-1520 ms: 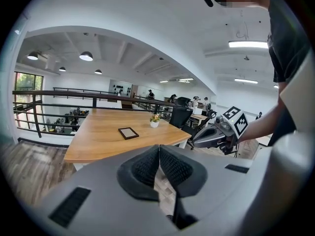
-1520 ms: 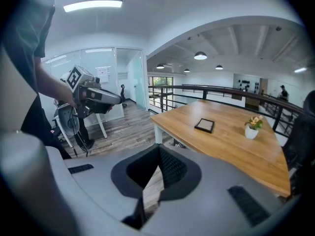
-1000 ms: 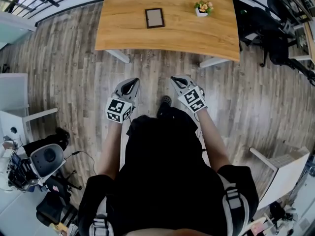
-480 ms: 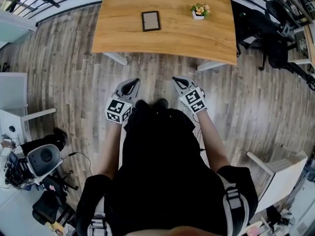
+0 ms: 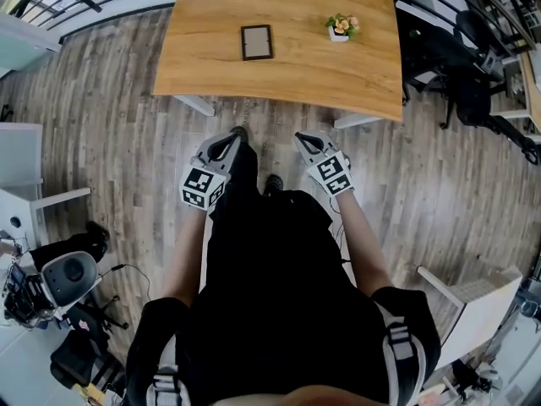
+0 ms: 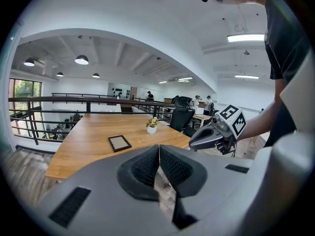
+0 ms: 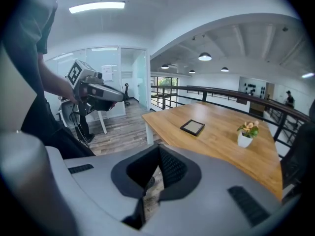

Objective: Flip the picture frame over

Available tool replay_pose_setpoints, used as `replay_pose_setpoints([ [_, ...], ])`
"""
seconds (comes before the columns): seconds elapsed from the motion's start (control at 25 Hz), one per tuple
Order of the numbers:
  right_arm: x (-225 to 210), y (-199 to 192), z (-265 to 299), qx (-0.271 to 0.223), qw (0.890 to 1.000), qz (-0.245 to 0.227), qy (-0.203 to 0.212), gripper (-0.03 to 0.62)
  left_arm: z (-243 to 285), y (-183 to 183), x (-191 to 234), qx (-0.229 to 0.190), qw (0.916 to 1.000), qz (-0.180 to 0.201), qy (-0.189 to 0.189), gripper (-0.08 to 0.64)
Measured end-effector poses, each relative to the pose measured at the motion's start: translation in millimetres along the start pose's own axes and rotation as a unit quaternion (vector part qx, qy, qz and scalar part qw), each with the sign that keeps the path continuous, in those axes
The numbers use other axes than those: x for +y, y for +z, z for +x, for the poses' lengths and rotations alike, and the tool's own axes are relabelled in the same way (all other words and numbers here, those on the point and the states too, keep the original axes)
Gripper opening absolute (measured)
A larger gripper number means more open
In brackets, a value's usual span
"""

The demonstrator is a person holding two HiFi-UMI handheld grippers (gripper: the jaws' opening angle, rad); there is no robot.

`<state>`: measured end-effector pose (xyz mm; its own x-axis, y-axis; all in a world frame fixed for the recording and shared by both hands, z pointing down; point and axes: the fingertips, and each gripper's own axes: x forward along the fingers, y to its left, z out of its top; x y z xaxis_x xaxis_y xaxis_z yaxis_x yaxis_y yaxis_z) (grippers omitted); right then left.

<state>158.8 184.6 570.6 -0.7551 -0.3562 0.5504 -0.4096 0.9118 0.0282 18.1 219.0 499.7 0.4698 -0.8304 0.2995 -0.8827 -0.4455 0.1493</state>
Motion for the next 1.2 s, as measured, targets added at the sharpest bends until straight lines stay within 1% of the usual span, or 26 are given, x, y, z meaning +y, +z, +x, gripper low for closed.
replay_pose_setpoints([
  [0.2,-14,7,10,-0.001,1.0,0.003,-0.005,0.008,17,8,15,-0.004,1.0,0.0,-0.004,0.023],
  [0.44,-34,10,30,0.007,1.0,0.018,-0.014,0.008,42,12,39,0.005,0.9998,-0.001,-0.019,0.021],
  [0.6,-48,17,49,0.015,0.999,0.025,-0.017,0.008,59,17,64,0.01,0.9995,-0.006,-0.03,0.021],
  [0.72,-65,30,67,0.017,0.999,0.03,-0.024,0.008,74,26,88,0.015,0.9992,-0.007,-0.036,0.023],
  [0.92,-90,52,95,0.006,0.998,0.045,-0.037,0.008,97,38,125,0.021,0.9986,-0.007,-0.047,0.022],
  [1.2,-112,60,123,0.02,0.997,0.066,-0.045,0.008,122,48,155,0.031,0.9971,-0.008,-0.07,0.022],
])
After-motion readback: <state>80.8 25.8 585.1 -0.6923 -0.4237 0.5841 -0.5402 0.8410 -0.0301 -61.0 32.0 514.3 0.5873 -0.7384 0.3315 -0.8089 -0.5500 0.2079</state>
